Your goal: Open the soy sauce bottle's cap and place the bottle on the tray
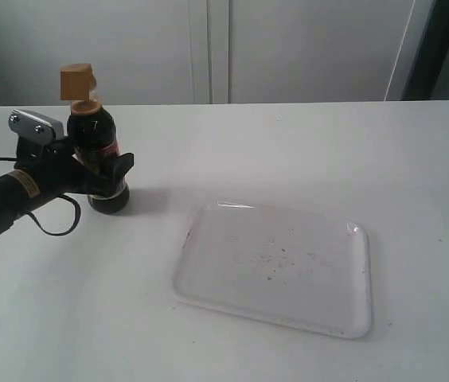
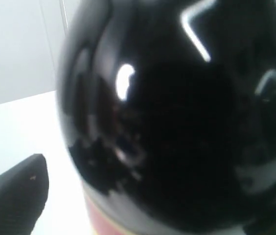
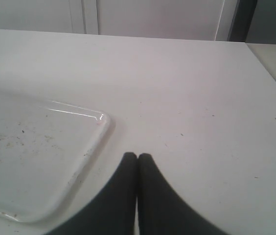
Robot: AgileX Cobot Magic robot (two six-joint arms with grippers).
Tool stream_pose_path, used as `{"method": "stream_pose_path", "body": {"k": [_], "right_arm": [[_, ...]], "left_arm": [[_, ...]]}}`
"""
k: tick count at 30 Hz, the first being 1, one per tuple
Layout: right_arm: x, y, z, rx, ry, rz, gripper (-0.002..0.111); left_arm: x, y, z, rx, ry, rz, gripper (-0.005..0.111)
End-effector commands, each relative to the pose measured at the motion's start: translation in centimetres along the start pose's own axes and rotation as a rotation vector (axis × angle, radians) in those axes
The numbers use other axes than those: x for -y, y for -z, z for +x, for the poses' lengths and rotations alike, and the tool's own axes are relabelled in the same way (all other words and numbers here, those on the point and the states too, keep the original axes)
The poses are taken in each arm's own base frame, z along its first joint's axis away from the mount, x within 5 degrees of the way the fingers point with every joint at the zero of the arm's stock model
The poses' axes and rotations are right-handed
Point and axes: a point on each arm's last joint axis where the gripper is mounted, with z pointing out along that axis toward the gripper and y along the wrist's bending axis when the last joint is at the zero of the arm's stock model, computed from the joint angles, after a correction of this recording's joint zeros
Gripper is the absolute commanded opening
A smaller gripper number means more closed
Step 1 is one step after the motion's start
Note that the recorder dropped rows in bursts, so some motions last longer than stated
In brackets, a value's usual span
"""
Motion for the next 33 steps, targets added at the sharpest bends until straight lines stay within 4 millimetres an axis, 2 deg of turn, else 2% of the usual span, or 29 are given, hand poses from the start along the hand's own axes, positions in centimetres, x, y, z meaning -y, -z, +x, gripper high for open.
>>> {"method": "stream_pose_path", "body": {"k": [1, 14, 17, 19, 21, 23, 25, 28, 33], "right_arm": [[0.0, 0.0, 0.1, 0.006, -0.004, 0.005, 0.0], [0.0, 0.0, 0.1, 0.006, -0.004, 0.005, 0.0], [0.0, 0.0, 0.1, 0.006, -0.004, 0.005, 0.0], [0.0, 0.0, 0.1, 0.006, -0.004, 0.005, 0.0], [0.0, 0.0, 0.1, 0.006, -0.004, 0.005, 0.0], [0.0, 0.0, 0.1, 0.006, -0.004, 0.005, 0.0], [0.0, 0.0, 0.1, 0.006, -0.004, 0.005, 0.0], [0.0, 0.0, 0.1, 0.006, -0.004, 0.005, 0.0], [0.0, 0.0, 0.1, 0.006, -0.004, 0.005, 0.0]], "left_arm": [[-0.2, -0.1, -0.4, 0.02, 0.002, -0.009, 0.105], [-0.3, -1.1, -1.7, 0.066, 0.034, 0.008, 0.105], [-0.3, -1.2, -1.9, 0.071, 0.031, 0.005, 0.101], [-0.3, -1.2, -1.9, 0.072, 0.022, 0.004, 0.092], [-0.2, -1.2, -1.8, 0.069, 0.016, 0.014, 0.075], [-0.1, -1.2, -1.8, 0.064, -0.011, 0.032, 0.043], [0.2, -1.2, -1.7, 0.058, -0.052, 0.059, 0.0], [0.6, -1.1, -1.6, 0.049, -0.13, 0.104, 0.0], [0.6, -1.1, -1.6, 0.049, -0.124, 0.096, 0.0]]}}
